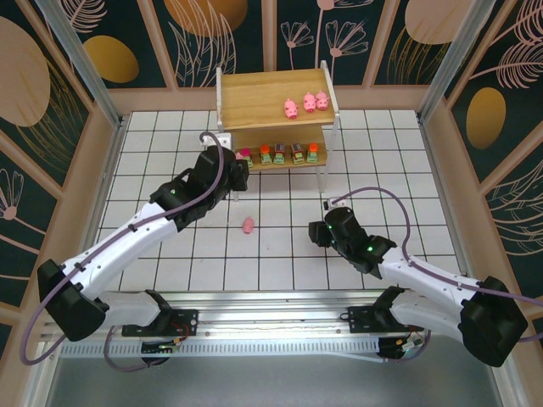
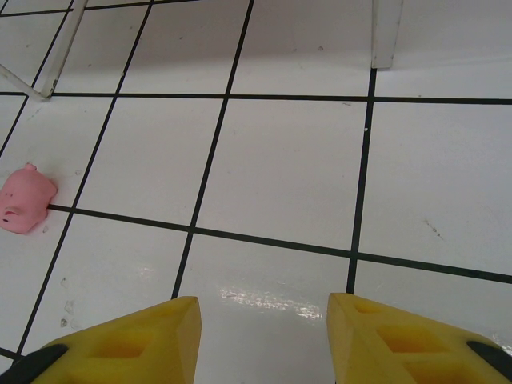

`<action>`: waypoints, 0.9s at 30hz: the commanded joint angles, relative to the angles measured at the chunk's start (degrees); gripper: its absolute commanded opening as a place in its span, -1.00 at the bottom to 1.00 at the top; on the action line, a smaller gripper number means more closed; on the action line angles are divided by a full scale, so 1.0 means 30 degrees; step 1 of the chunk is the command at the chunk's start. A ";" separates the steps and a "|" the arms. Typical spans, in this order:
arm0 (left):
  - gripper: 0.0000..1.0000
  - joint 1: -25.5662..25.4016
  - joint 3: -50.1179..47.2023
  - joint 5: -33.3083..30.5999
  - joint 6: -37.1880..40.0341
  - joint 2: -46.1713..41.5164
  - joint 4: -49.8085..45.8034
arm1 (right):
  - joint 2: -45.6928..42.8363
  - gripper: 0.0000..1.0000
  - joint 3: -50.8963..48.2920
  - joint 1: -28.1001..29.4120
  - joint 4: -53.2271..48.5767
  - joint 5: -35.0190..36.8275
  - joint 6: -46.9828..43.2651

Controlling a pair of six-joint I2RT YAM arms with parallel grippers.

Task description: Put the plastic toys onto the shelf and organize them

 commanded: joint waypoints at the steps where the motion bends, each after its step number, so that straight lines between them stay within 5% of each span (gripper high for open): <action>1: -0.47 -0.0131 0.1934 -0.0068 0.0486 0.0653 -0.1018 | -0.0016 -0.08 -0.0131 -0.0014 0.0363 0.0225 0.0266; 11: -0.49 -0.0321 0.6403 -0.0029 0.1072 0.2797 -0.1763 | 0.0060 -0.09 -0.0161 -0.0014 0.0396 0.0032 0.0266; 27: -0.44 -0.0291 1.3731 -0.3164 0.2755 0.7239 -0.4299 | -0.0041 -0.09 -0.0122 -0.0014 0.0314 -0.0187 0.0266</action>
